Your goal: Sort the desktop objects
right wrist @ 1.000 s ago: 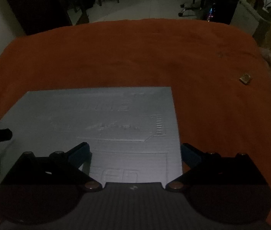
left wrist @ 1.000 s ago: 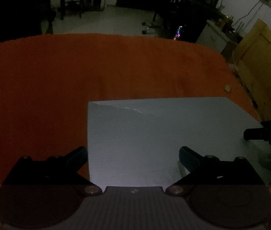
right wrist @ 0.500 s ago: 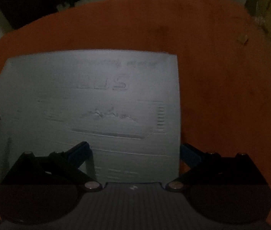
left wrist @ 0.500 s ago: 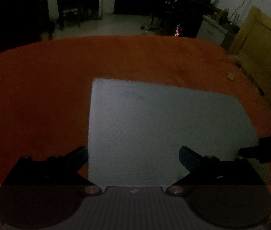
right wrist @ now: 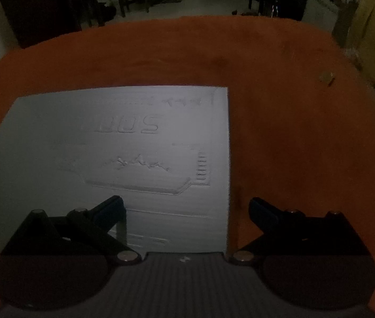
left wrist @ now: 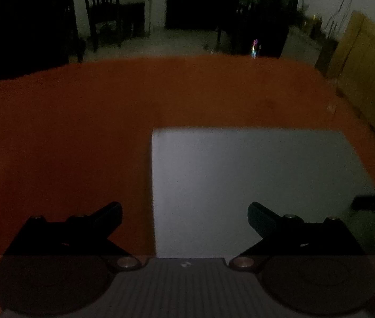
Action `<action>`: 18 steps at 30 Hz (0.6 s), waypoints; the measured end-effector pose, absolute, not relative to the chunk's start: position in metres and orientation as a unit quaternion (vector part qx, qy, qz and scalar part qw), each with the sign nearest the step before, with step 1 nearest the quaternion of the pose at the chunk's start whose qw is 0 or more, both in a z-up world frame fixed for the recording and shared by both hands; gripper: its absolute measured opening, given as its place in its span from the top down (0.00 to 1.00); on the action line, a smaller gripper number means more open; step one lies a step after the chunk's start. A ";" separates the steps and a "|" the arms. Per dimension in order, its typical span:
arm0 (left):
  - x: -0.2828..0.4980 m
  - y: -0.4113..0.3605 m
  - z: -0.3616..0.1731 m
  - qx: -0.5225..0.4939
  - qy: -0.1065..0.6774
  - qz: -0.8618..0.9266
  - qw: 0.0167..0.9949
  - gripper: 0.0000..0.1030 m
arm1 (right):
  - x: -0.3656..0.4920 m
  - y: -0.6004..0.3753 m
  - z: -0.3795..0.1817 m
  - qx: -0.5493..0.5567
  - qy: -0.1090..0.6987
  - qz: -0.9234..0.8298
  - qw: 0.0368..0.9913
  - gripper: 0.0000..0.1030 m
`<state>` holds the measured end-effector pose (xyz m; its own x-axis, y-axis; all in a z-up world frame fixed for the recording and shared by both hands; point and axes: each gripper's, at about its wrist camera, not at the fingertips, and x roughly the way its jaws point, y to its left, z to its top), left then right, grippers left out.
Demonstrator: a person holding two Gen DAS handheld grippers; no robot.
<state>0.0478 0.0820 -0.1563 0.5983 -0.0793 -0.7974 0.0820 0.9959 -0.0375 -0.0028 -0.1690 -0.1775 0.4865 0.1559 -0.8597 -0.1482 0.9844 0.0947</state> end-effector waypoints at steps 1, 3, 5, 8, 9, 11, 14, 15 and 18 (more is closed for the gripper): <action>0.048 0.082 -0.163 0.007 0.451 -0.044 0.891 0.01 | -0.004 -0.171 -0.177 0.011 0.500 0.091 0.861 0.00; 0.046 0.080 -0.174 0.000 0.458 -0.062 0.887 0.01 | -0.004 -0.174 -0.178 0.022 0.501 0.098 0.860 0.00; 0.044 0.079 -0.183 -0.024 0.465 -0.087 0.881 0.01 | -0.001 -0.175 -0.181 0.036 0.501 0.116 0.857 0.00; 0.043 0.070 -0.184 -0.029 0.457 -0.079 0.885 0.00 | -0.004 -0.173 -0.183 0.035 0.492 0.120 0.861 0.00; 0.044 0.069 -0.183 -0.035 0.460 -0.075 0.884 0.01 | -0.003 -0.174 -0.182 0.037 0.491 0.120 0.862 0.00; 0.042 0.069 -0.181 -0.040 0.462 -0.074 0.883 0.01 | -0.004 -0.177 -0.179 0.045 0.486 0.124 0.864 0.00; 0.036 0.067 -0.181 -0.029 0.459 -0.078 0.884 0.01 | -0.008 -0.187 -0.179 0.059 0.472 0.128 0.870 0.00; 0.033 0.066 -0.184 -0.025 0.456 -0.078 0.886 0.00 | -0.009 -0.186 -0.180 0.059 0.469 0.125 0.872 0.00; 0.027 0.069 -0.194 -0.042 0.441 -0.060 0.895 0.00 | -0.010 -0.180 -0.189 0.049 0.464 0.115 0.877 0.00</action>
